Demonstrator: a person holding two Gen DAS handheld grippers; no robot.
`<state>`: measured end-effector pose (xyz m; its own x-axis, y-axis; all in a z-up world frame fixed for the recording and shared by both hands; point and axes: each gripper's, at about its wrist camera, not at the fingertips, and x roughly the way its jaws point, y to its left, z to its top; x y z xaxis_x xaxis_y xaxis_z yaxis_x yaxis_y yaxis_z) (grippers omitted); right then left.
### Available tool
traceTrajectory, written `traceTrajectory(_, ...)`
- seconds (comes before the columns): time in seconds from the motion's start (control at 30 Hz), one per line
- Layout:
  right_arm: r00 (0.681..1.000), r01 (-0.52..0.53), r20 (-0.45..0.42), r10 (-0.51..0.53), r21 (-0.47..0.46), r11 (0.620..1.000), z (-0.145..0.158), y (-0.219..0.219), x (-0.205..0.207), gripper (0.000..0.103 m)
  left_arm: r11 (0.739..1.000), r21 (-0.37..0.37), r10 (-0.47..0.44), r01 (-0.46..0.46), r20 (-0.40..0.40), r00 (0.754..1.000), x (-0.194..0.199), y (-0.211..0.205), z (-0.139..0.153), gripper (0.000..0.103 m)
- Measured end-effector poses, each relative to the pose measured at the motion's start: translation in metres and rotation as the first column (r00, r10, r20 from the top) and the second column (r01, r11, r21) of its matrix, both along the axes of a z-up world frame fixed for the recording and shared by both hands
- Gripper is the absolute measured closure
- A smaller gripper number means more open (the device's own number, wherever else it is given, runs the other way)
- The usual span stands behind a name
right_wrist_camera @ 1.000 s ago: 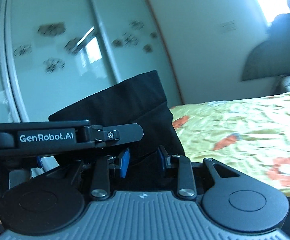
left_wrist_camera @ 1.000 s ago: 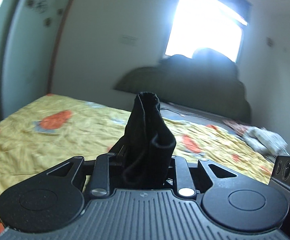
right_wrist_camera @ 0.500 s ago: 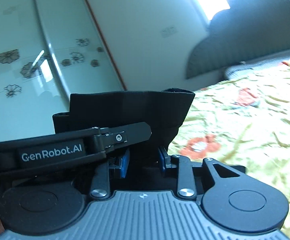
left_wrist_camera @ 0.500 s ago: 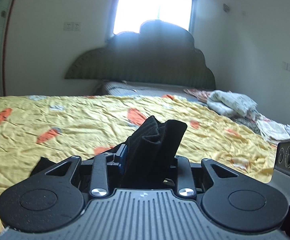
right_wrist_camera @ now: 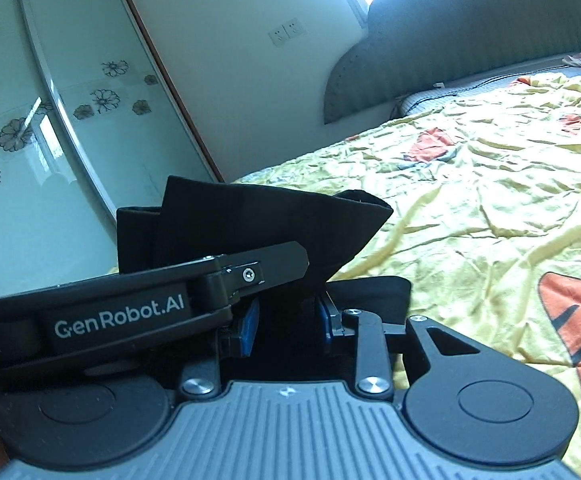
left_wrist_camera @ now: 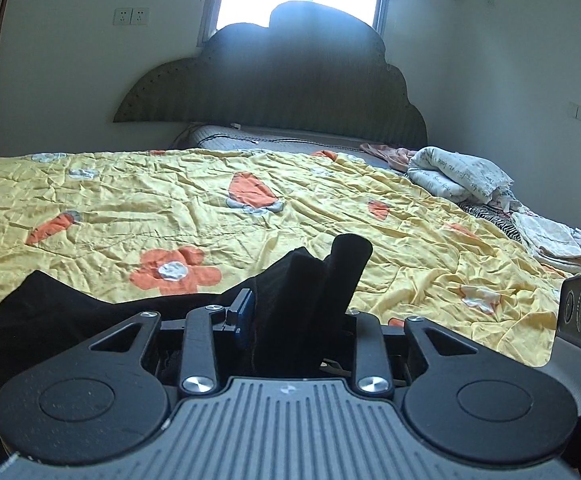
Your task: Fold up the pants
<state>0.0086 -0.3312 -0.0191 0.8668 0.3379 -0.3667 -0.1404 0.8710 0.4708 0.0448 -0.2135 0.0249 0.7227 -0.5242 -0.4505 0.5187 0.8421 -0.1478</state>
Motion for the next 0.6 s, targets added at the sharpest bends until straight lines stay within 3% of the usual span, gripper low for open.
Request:
traceTrajectory(0.23,0.999,0.024,-0.047,-0.024,-0.001,1.0,-0.01,-0.006,-0.002,0.073,1.0,0.004,-0.025,0.025,-0.038,0.999,0.004,-0.01,-0.01,0.07)
traceTrajectory(0.4,0.995,0.038,-0.086,-0.041,-0.038,0.999,-0.014,-0.012,-0.011,0.064,0.999,-0.022,-0.047,0.046,-0.096,0.994,0.01,-0.011,-0.016,0.065)
traceTrajectory(0.43,0.995,0.045,-0.092,-0.05,-0.052,0.998,-0.015,-0.014,-0.014,0.063,0.998,-0.029,-0.063,0.06,-0.113,0.992,0.012,-0.012,-0.017,0.064)
traceTrajectory(0.57,0.986,0.106,-0.116,-0.122,-0.13,0.986,-0.012,-0.023,-0.027,0.063,0.989,-0.067,-0.143,0.134,-0.157,0.977,0.013,-0.016,-0.017,0.039)
traceTrajectory(0.6,0.981,0.134,-0.12,-0.155,-0.164,0.977,-0.01,-0.025,-0.032,0.063,0.985,-0.082,-0.165,0.154,-0.154,0.974,0.011,-0.014,-0.014,0.039)
